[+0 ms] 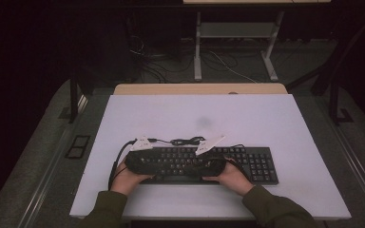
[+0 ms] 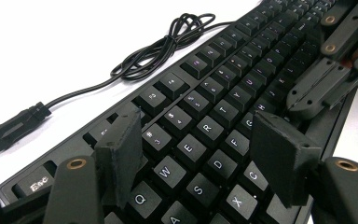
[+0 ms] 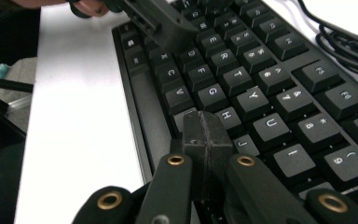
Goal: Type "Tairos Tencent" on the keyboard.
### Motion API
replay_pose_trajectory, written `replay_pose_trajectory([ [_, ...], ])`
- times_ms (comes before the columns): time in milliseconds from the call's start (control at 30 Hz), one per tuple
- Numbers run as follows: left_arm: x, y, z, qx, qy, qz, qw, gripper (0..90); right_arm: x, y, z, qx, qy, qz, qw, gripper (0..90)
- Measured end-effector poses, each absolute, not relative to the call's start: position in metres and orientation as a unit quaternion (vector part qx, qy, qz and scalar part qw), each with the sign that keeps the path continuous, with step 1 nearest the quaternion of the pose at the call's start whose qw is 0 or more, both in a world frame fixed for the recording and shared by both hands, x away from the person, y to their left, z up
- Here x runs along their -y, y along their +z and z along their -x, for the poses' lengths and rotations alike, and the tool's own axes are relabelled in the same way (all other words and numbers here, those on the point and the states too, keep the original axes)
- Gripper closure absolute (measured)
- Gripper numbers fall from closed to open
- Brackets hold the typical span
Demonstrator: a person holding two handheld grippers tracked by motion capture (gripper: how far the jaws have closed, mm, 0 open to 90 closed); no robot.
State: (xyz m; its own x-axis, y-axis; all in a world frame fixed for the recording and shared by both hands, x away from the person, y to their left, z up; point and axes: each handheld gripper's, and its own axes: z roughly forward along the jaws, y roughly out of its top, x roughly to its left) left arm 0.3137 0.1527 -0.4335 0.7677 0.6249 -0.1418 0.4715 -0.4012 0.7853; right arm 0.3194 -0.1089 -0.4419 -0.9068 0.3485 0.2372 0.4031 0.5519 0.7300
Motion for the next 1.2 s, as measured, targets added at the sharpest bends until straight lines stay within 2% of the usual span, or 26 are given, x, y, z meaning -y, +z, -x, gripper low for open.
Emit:
replay_pose_trajectory([
  [967, -0.1538, -0.4321, -0.3137, -0.332, 0.096, -0.828, 0.442, 33.2, 0.1115, -0.4397, -0.3199, 0.872, -0.438, 0.218, 0.036, 87.8],
  [1200, -0.1527, -0.4321, -0.3137, -0.333, 0.097, -0.827, 0.443, 33.4, 0.1148, -0.4359, -0.3206, 0.864, -0.452, 0.220, 0.037, 80.7],
])
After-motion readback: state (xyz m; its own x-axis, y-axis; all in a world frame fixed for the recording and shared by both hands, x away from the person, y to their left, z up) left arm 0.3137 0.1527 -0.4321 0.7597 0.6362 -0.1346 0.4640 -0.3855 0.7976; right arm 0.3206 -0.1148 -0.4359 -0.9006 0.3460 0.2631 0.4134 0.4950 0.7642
